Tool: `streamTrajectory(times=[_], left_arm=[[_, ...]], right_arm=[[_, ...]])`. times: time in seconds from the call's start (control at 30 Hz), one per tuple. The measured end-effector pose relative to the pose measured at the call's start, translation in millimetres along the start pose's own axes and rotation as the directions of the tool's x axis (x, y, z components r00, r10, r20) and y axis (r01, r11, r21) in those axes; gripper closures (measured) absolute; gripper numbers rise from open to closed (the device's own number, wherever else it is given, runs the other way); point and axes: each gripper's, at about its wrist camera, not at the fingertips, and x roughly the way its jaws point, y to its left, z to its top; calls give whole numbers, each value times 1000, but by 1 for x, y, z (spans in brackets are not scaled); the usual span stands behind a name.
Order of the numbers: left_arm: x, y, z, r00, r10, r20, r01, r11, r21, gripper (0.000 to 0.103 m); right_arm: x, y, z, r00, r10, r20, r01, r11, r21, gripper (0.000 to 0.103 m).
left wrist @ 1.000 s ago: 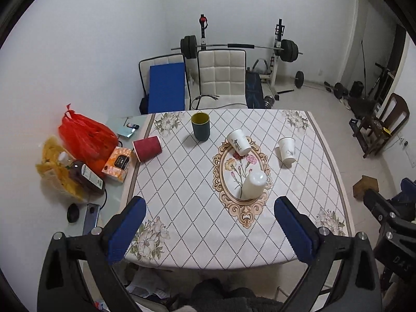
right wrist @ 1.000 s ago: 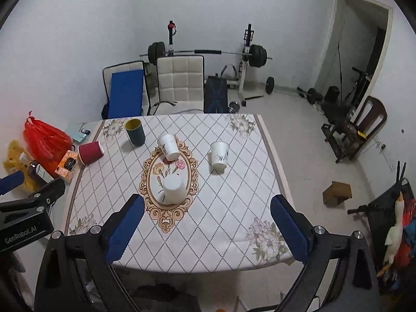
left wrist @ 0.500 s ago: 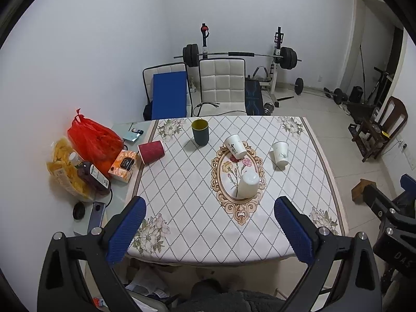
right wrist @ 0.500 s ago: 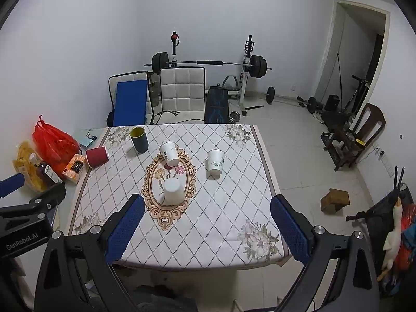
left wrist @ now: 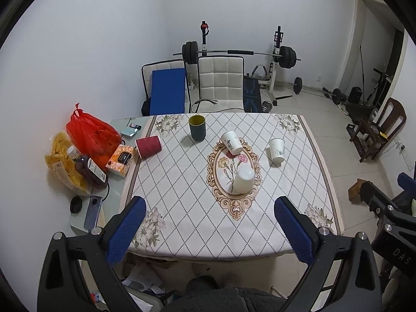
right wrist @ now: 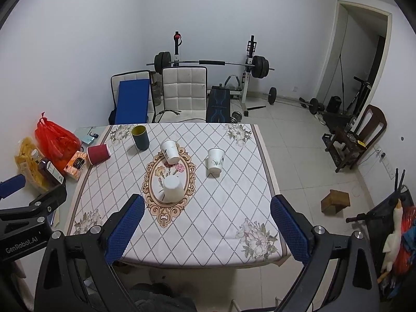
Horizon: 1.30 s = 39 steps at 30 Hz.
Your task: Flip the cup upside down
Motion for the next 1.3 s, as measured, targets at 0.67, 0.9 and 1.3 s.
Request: streamTrajectory(times=[0.67,0.9,1.3], left_arm=[[-5,3,-4,1000,10,5,-10,1000,-11,2],[-5,3,-4,1000,9,5,-9,1000,-13,2],[-8,3,-4,1000,8,4,-8,1000,-19,2]], right_arm=[[0,2,1,1000,22,7,-22,1000,-1,4],[0,3,1,1000,23,7,-23,1000,0,4],[-5,6,-6,1000,30,-2,-30,1000,5,4]])
